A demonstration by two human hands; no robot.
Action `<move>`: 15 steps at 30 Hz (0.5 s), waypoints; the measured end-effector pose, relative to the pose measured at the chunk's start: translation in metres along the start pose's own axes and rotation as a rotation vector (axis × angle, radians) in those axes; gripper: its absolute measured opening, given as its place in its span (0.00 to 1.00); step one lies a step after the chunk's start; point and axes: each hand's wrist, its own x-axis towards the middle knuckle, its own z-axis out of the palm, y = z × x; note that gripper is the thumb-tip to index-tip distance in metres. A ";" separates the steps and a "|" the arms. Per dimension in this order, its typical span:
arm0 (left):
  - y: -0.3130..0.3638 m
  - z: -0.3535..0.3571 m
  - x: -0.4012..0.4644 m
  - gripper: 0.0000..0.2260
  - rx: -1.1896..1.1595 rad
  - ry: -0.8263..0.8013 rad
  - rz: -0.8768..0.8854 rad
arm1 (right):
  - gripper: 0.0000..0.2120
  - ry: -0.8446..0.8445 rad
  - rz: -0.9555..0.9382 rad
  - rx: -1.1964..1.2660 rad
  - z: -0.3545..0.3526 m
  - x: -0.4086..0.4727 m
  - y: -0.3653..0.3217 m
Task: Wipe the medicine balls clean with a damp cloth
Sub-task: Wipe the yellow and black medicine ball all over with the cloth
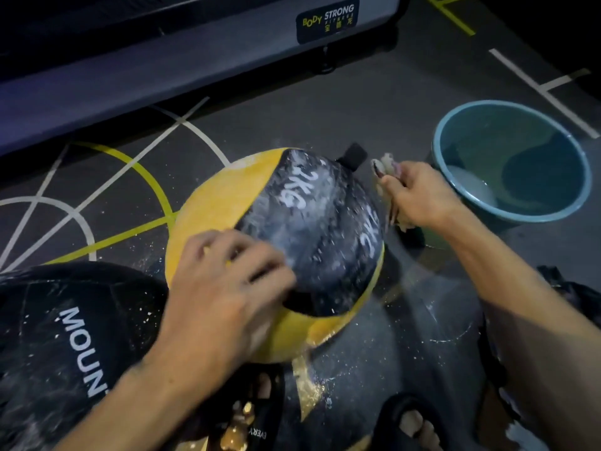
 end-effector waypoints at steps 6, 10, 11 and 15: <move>-0.028 -0.019 0.004 0.04 -0.052 0.003 -0.100 | 0.13 0.136 0.042 0.161 -0.004 -0.010 0.000; -0.021 -0.017 -0.008 0.06 -0.129 -0.107 -0.076 | 0.14 -0.007 0.107 0.409 0.003 0.002 -0.023; -0.019 -0.016 -0.009 0.06 -0.142 -0.132 -0.065 | 0.14 -0.059 0.117 0.502 0.003 0.006 -0.029; -0.015 -0.017 -0.012 0.07 -0.202 -0.208 -0.045 | 0.09 -0.252 0.110 0.671 -0.004 0.024 -0.041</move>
